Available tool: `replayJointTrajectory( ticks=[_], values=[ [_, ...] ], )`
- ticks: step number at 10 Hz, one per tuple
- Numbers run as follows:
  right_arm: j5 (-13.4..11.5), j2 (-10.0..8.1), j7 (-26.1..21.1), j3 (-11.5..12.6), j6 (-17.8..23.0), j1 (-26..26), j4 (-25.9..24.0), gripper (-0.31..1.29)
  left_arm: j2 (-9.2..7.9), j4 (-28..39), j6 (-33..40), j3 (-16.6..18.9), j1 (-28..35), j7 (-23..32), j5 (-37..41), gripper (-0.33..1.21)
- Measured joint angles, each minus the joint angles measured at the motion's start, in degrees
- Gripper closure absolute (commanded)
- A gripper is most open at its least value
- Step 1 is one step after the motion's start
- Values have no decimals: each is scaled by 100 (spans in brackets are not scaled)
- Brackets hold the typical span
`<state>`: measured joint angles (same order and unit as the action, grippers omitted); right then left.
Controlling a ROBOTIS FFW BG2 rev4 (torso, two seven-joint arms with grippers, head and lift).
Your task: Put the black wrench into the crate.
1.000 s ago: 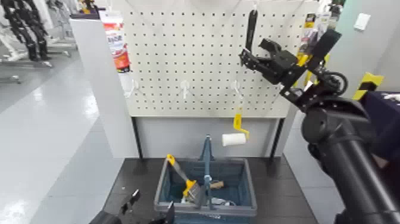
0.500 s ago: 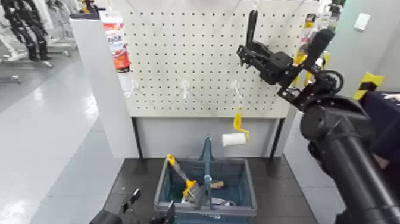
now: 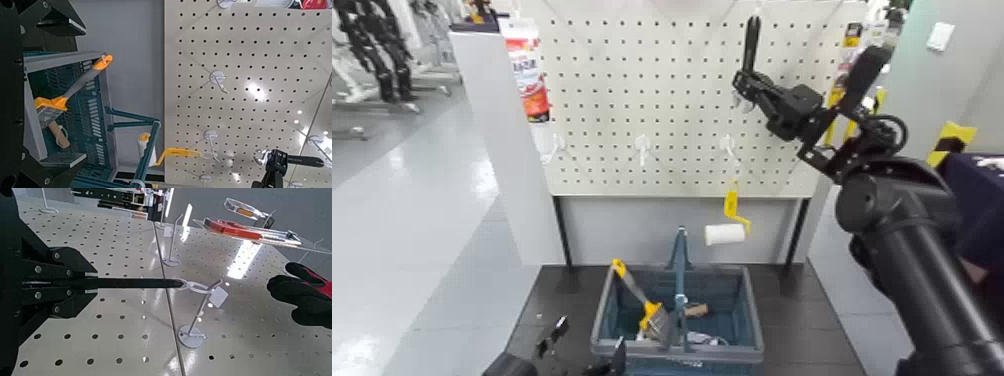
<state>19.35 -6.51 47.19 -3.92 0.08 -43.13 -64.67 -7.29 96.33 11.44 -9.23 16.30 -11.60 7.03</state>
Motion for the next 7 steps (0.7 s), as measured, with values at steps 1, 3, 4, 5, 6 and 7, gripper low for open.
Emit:
replayJointTrajectory(
  ticks=[1,3,4,5,6,7],
  values=[
    [-1,-3,0,4,0,-1,-1,108,0,0,1,0,-1,0,0,18],
    [-1,-8,7,9,0,-2,-14,108,0,0,3,0,-1,0,0,18],
    [-9,-8,12,15,5,-2,-33,108,0,0,2,0,-1,0,0,18],
    [-19,-8,24,31,21,3,-106,108,-2,0,3,0,1,0,0,18],
    [-73,-4,12,70,-6,55,-309,108,-11,0,11,0,5,0,1,18],
    [-143,0,-16,112,-84,132,-628,108,-16,0,17,0,11,0,7,18]
  ],
)
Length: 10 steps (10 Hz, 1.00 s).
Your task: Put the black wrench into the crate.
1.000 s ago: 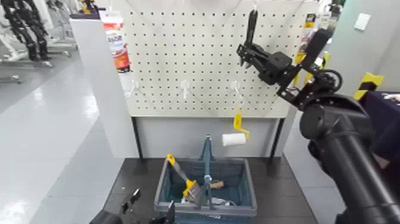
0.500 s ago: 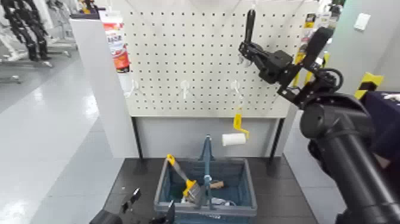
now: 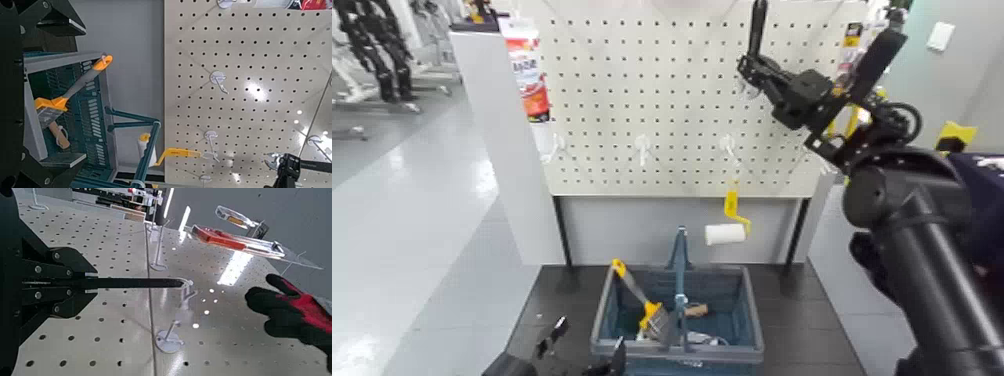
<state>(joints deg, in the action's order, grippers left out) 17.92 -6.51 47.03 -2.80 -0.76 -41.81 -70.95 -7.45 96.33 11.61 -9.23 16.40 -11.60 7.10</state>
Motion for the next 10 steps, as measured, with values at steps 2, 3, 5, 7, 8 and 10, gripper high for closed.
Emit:
replayJointTrajectory(
  ticks=[2,3,5,7,8,10],
  values=[
    [-66,23,-72,49,-163,213,-716,108,-7,0,9,0,10,0,5,18],
    [-104,38,-112,68,-251,325,-1035,108,-15,0,13,0,11,0,9,18],
    [-102,76,-144,91,-371,540,-1426,108,-20,0,17,0,18,0,12,18],
    [-76,160,-296,81,-502,920,-1878,108,-28,0,10,-17,15,11,17,18],
    [-54,235,-422,65,-598,1198,-2122,108,-28,0,8,-23,15,17,17,18],
    [69,353,-533,39,-864,1779,-2435,108,-29,0,8,-28,21,18,14,18]
  ],
)
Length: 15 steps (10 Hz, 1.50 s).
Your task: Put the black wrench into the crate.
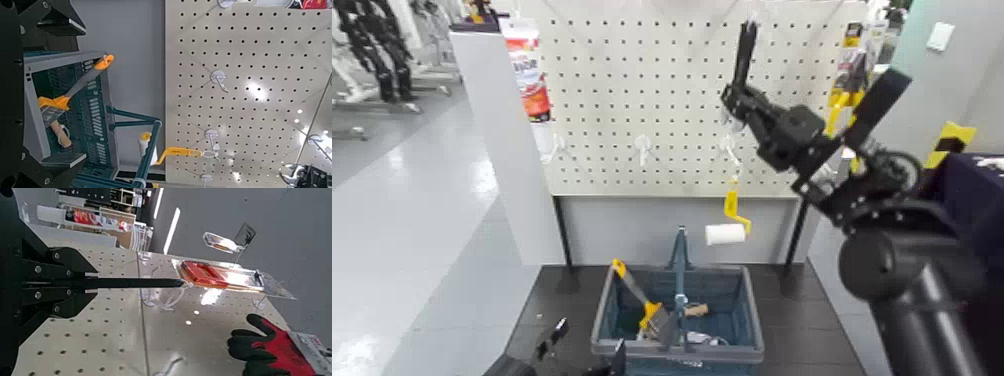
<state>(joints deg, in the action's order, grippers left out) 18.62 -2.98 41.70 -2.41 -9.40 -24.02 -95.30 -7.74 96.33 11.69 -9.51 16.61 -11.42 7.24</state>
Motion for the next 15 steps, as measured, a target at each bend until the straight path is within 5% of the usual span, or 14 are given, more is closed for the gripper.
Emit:
replayJointTrajectory(
  ticks=[6,15],
  values=[
    [136,0,-121,222,-810,1369,-137,108,-36,0,-22,-1,0,1,13,18],
    [-172,56,64,241,-879,1807,1322,108,-34,-27,-26,-6,-2,0,23,18]
  ],
)
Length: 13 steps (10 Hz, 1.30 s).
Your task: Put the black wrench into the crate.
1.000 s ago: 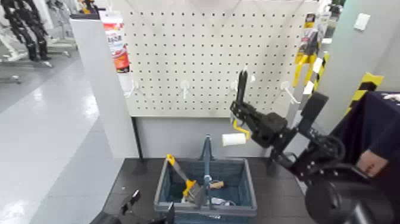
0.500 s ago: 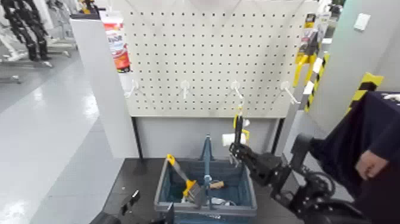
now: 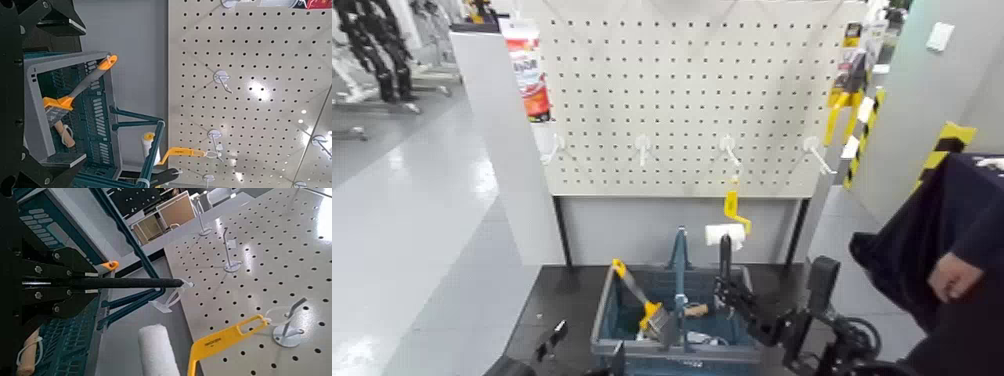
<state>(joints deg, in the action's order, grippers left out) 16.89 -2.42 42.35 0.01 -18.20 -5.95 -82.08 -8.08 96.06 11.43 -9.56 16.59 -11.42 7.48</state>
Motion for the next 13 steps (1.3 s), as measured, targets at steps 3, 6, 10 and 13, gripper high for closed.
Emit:
replayJointTrajectory(
  ticks=[3,6,10,13],
  values=[
    [-41,5,46,-15,8,-59,208,108,7,-8,1,-2,-6,0,1,18],
    [-55,8,56,-27,7,-85,292,108,0,-8,9,-2,-9,-17,2,18],
    [86,11,17,14,-158,-92,318,3,0,-8,15,-2,-15,-25,-1,18],
    [112,5,61,23,-184,-112,308,4,0,-8,18,-7,-15,-27,-1,18]
  ],
)
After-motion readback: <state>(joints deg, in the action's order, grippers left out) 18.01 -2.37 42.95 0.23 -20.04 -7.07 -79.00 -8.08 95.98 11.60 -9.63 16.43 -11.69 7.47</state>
